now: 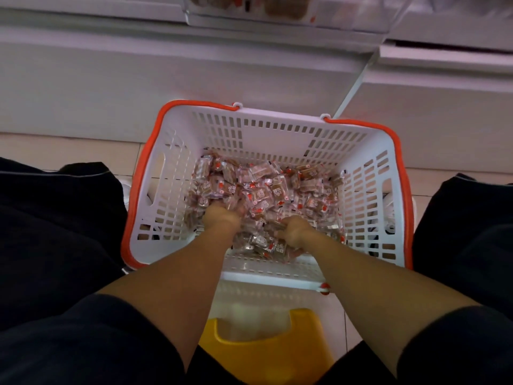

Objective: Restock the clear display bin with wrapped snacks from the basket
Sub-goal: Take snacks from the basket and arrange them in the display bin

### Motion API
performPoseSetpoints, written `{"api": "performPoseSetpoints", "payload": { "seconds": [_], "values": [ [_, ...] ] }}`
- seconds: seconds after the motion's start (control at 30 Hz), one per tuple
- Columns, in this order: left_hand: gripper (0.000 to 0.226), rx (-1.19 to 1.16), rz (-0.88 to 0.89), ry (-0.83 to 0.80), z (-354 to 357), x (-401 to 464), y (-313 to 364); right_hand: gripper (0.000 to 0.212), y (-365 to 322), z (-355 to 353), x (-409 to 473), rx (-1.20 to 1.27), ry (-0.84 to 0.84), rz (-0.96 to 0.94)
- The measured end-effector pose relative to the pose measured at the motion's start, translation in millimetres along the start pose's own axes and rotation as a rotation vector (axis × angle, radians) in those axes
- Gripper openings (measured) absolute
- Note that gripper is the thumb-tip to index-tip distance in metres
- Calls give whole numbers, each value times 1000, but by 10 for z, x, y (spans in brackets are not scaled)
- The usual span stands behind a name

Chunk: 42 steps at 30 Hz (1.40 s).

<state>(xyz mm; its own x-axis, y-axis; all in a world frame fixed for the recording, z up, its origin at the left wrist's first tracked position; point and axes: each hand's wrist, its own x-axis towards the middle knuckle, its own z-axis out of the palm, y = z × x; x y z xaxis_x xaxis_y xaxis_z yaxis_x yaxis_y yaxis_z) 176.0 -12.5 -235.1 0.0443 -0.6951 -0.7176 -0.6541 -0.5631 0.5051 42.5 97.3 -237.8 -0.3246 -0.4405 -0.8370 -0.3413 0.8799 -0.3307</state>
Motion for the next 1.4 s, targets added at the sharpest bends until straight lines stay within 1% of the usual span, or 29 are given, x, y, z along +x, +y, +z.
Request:
{"api": "performPoseSetpoints", "payload": {
  "seconds": [0.07,0.13,0.23,0.3,0.4,0.5,0.57,0.63,0.7,0.77,0.8,0.9,0.97,1.03,1.1,1.17,1.23,1.3,1.33,1.4],
  "values": [
    [52,18,29,-30,-34,-55,5,25,34,-38,7,-20,16,14],
    [54,26,61,-55,-63,-111,7,21,72,-70,3,-5,25,28],
    [43,15,87,-82,-108,-178,40,22,133,-153,-26,-29,121,-7],
    [33,-36,66,-155,-130,-234,70,27,156,-199,-47,-37,178,-23],
    [25,-97,8,-313,-140,-314,108,32,165,-245,-50,143,171,15],
    [16,-169,-52,-420,-174,-374,145,29,133,-319,-95,347,171,48],
    [18,-203,-99,-501,-217,-403,168,24,111,-371,-151,465,174,36],
    [20,-245,-143,-599,-266,-450,205,17,92,-423,-186,466,218,-1],
    [21,-265,-151,-653,-287,-471,246,19,63,-470,-217,435,270,-38],
    [22,-266,-148,-688,-286,-482,267,21,32,-521,-274,446,267,-64],
    [23,-278,-150,-704,-277,-484,274,23,4,-564,-323,488,246,-81],
    [32,-417,-155,-739,-269,-495,347,29,-184,-758,-544,613,234,-211],
    [35,-545,-136,-783,-308,-522,513,27,-382,-992,-711,556,324,-372],
    [40,-609,-92,-848,-399,-606,758,25,-591,-1265,-918,472,392,-554],
    [47,-546,-21,-932,-542,-772,1051,24,-772,-1512,-1128,382,389,-672],
    [55,-404,80,-995,-723,-988,1364,21,-945,-1700,-1354,310,394,-744],
    [62,-267,170,-1018,-931,-1230,1661,19,-1093,-1850,-1593,284,421,-817],
    [67,-172,235,-1033,-1135,-1469,1905,22,-1213,-1967,-1846,310,417,-873],
    [65,-149,262,-1047,-1235,-1585,1995,24,-1259,-2013,-1962,326,412,-900],
    [53,-157,307,-1081,-1415,-1789,2126,23,-1344,-2085,-2159,373,430,-954]
  ]
}}
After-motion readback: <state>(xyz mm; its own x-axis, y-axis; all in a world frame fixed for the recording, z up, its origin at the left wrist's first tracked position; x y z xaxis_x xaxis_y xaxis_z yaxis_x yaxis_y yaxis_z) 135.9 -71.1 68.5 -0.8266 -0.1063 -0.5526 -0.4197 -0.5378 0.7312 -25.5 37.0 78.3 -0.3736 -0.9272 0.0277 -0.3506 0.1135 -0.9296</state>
